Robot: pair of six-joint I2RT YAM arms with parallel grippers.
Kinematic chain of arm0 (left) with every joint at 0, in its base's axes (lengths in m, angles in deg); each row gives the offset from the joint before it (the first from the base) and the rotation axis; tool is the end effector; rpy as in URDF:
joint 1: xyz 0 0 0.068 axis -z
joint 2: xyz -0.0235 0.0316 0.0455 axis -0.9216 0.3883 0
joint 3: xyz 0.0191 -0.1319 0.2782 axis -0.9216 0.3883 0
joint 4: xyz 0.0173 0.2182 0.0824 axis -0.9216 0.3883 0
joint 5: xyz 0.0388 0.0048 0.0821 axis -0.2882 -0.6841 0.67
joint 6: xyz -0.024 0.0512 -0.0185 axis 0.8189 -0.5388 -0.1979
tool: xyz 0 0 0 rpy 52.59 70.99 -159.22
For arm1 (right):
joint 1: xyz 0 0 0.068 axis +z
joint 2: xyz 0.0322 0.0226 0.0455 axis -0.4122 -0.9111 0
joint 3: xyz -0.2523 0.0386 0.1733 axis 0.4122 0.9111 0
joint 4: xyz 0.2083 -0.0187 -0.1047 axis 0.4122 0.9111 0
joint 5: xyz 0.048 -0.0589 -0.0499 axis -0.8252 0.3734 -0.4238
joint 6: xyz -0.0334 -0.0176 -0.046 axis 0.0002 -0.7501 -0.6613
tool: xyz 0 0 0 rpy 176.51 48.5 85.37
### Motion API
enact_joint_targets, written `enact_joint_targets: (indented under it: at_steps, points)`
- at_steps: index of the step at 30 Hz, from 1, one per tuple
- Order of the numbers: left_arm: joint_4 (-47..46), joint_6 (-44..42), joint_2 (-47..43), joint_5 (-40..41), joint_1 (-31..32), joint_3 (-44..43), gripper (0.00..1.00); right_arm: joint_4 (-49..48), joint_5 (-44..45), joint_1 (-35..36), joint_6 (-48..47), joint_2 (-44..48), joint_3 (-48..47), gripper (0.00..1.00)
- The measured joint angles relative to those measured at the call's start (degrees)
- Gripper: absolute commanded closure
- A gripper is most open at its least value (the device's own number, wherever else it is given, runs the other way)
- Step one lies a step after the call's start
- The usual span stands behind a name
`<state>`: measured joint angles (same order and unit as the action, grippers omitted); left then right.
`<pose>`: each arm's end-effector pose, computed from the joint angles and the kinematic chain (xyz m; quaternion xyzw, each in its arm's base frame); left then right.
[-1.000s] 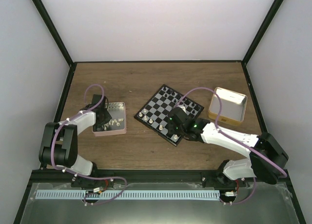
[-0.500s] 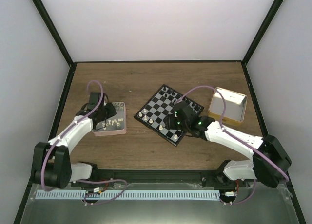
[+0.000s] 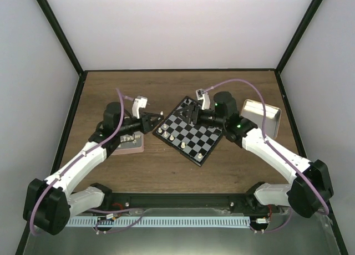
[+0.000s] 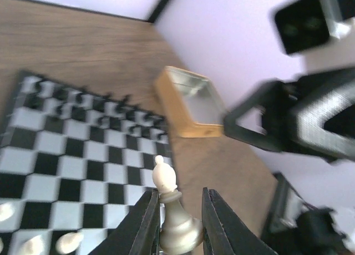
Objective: Set up the chess pieces on the board
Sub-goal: Place the chess piece on the chessboard.
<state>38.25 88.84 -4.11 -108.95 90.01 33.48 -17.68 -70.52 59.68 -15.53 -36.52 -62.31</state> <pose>0.1851 -0.1048 0.3157 0.1444 0.7862 -0.4500 0.3982 0.1955 0.1632 0.3494 -0.0785 0.8100 0.4978 0.2998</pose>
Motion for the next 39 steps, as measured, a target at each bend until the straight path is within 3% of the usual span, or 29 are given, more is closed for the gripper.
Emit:
enact_joint_targets:
  at_steps: [9,16,24,39]
  points:
    - [-7.5,-0.1,-1.7,-20.7,1.6,-1.5,0.79,-3.6,-11.5,-1.8,1.3,1.0,-2.8,0.40]
    - [-11.8,0.3,-5.8,-30.4,1.6,-3.1,0.79,-7.0,-19.5,-1.8,1.3,1.0,-4.8,0.44]
    - [-12.6,0.1,-5.8,-33.0,1.6,-4.3,0.79,-10.4,-28.1,-1.7,1.3,1.0,-4.8,0.48]
    - [-11.1,-0.7,-3.9,-33.0,1.6,-4.4,0.79,-11.9,-31.1,0.9,0.7,-1.3,-4.8,0.73]
